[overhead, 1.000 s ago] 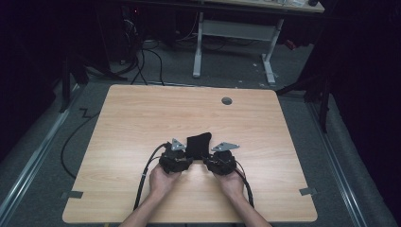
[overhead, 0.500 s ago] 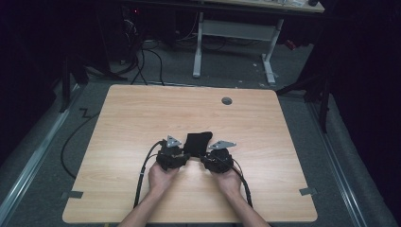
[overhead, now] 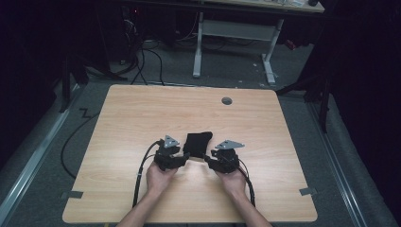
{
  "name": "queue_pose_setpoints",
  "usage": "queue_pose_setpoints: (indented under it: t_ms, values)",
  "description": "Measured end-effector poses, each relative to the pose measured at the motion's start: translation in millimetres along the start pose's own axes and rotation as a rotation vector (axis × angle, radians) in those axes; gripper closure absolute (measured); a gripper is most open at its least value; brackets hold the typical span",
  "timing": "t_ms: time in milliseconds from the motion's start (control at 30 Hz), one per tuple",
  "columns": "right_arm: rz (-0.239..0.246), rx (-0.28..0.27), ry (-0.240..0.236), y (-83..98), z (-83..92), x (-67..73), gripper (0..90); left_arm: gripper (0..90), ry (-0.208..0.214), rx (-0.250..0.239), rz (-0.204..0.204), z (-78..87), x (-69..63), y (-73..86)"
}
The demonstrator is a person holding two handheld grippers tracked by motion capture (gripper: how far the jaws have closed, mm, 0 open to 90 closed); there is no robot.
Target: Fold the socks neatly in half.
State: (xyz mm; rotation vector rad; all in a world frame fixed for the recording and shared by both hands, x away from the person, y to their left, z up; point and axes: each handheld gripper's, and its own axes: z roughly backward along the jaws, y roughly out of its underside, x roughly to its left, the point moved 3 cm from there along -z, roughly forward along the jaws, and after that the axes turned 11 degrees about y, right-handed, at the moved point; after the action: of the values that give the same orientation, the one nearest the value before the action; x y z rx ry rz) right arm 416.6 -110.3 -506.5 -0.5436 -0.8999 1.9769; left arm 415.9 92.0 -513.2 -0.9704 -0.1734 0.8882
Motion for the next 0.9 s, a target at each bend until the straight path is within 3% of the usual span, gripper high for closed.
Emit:
queue_pose_setpoints:
  t_ms: [300, 900]
  values:
    - [-0.023, -0.019, 0.000, 1.3, 8.0, -8.9, 58.2, 47.5, 0.006, -0.028, -0.006, 10.0, -2.8, -2.9]
    - [-0.036, -0.050, -0.006, 1.1, 21.0, -16.3, 59.1, 47.2, 0.008, -0.071, 0.013, 29.3, 4.2, -3.1]
